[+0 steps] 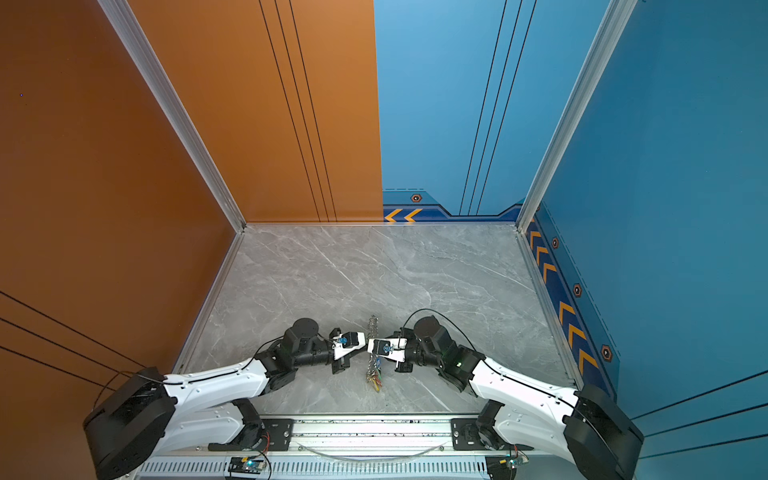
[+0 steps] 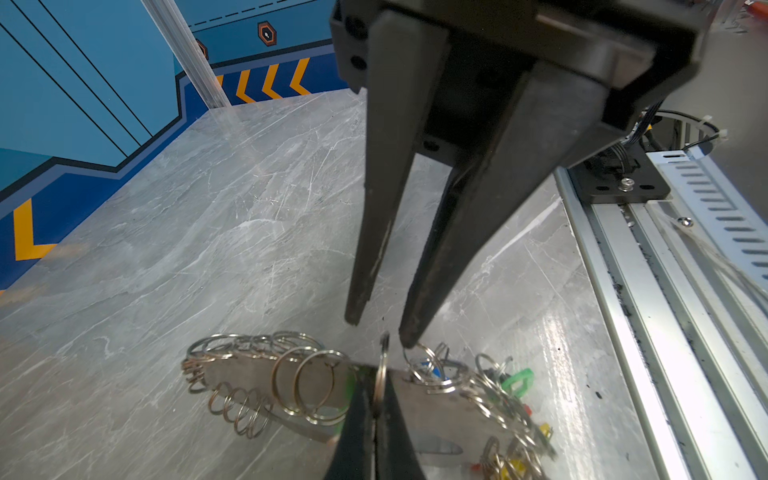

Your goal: Put the keys on the keyring

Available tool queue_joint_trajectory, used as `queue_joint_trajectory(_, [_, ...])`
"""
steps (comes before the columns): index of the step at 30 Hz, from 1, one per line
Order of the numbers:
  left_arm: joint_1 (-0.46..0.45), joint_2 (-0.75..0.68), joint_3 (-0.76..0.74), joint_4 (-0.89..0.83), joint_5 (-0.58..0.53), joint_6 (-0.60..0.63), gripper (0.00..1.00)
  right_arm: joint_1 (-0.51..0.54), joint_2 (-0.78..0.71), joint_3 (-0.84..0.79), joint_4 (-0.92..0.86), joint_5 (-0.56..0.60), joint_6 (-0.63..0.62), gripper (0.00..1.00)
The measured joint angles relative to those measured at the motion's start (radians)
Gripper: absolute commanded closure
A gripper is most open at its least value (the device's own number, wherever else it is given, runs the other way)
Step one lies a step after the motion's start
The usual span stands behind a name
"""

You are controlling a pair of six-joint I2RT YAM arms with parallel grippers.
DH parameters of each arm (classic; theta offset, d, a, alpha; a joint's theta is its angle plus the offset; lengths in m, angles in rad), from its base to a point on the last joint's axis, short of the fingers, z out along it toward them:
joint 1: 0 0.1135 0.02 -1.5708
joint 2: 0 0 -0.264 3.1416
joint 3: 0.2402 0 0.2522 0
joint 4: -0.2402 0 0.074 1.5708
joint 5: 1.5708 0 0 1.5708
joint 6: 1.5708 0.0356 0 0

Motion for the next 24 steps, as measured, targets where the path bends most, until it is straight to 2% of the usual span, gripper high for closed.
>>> queue_joint_trajectory(14, [0.000,0.008,0.000,0.000,0.000,0.000,1.00,0.029,0.056,0.028,0.003,0.008,0.000,0.88])
queue_joint_trajectory(20, [0.000,0.011,0.000,0.001,0.001,0.000,1.00,0.029,0.056,0.029,0.004,0.019,0.003,1.00])
queue_joint_trajectory(24, [0.000,0.011,0.000,0.002,0.000,0.000,0.94,0.018,0.055,0.024,0.013,0.006,0.014,1.00])
